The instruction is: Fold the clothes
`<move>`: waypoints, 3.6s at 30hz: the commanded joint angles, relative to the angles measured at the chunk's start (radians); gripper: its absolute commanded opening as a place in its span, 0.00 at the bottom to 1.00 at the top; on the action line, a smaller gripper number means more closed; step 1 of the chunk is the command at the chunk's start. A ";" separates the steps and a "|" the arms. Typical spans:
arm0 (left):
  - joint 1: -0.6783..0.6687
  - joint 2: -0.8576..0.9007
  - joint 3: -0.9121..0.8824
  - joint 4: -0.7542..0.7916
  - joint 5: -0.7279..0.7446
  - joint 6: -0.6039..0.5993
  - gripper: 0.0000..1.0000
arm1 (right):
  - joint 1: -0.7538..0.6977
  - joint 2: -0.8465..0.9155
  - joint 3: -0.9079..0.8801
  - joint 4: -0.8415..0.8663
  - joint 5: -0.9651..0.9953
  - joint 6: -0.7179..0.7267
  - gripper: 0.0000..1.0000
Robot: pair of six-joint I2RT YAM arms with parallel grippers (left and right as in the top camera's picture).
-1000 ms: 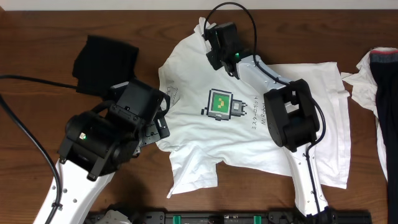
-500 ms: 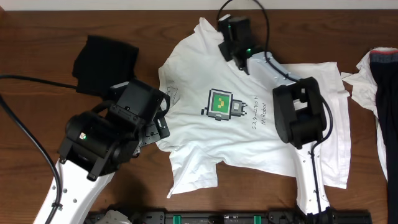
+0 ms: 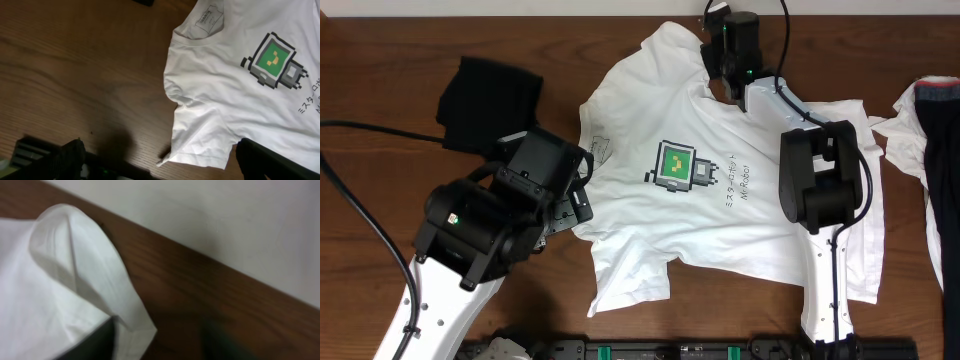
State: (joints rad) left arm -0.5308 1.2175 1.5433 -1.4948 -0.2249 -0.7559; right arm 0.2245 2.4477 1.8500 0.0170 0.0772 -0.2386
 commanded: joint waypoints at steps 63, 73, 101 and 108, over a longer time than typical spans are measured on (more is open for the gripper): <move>0.005 0.004 -0.002 -0.002 0.006 -0.009 0.98 | -0.621 -1.361 -0.566 -1.536 -0.103 0.602 0.88; 0.005 0.004 -0.002 -0.022 0.006 -0.005 0.98 | -0.751 -1.334 -0.911 -1.311 -0.148 0.681 0.80; 0.005 0.004 -0.002 -0.007 0.006 -0.005 0.98 | -1.024 -0.976 -1.181 -0.917 -0.014 0.694 0.59; 0.005 0.004 -0.002 -0.007 0.006 -0.005 0.98 | -1.023 -0.975 -1.221 -0.851 0.005 0.694 0.55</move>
State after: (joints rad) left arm -0.5308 1.2175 1.5364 -1.4990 -0.2127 -0.7589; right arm -0.7879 1.4658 0.6514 -0.8528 0.0490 0.4622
